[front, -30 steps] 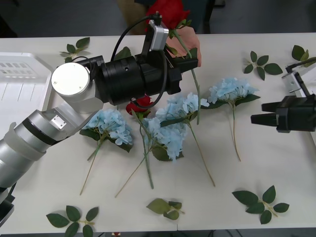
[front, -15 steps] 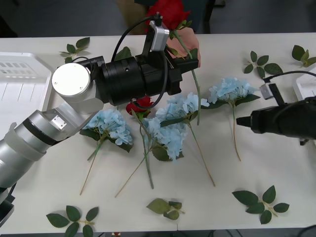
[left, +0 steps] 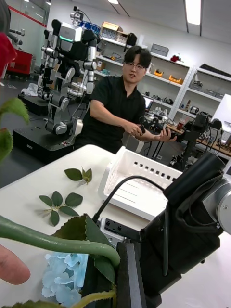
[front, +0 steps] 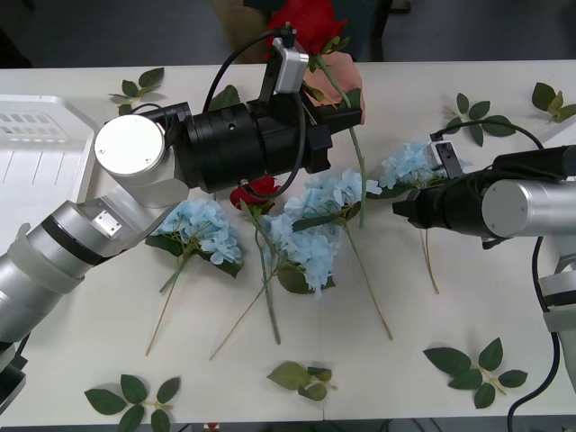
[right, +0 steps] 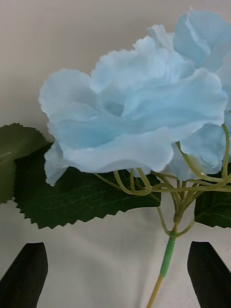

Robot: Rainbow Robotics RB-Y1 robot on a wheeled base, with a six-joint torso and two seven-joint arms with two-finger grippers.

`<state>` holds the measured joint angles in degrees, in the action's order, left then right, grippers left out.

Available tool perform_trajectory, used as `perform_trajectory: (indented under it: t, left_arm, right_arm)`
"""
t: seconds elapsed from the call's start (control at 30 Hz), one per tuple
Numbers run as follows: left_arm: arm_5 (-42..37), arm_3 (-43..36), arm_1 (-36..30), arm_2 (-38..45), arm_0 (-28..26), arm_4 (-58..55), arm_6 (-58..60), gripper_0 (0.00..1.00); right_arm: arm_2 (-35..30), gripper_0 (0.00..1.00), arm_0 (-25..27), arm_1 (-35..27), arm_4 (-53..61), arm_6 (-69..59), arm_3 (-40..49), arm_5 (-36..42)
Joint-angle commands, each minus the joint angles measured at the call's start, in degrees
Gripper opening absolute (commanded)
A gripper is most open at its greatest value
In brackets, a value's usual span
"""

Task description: Place the red flowers into the right box and the blue flowers into the left box. If a person shows an open palm, hand one flower to the person first, then continue sorting.

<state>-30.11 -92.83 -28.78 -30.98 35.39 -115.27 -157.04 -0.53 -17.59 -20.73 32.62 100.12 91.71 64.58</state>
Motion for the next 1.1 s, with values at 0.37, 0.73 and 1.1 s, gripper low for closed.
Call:
perform_trajectory:
  t: [0.37, 0.73, 1.1]
  left_arm:
    - [-0.13, -1.74, 0.56, -0.66, 0.82, -1.27, 2.04, 0.0]
    - [-0.13, -1.74, 0.56, -0.75, 0.73, -1.54, 2.04, 0.0]
    - [-0.13, -1.74, 0.56, -0.66, 0.73, -1.71, 2.04, 0.0]
  right_arm:
    - [2.38, 0.85, -2.36, -0.36, -3.8, -3.71, -4.26, -4.99]
    - [4.57, 0.03, -4.39, -0.36, -4.59, -4.59, -9.89, -9.47]
    - [2.9, 0.0, -3.95, -0.72, -0.46, -3.35, -7.16, -7.71]
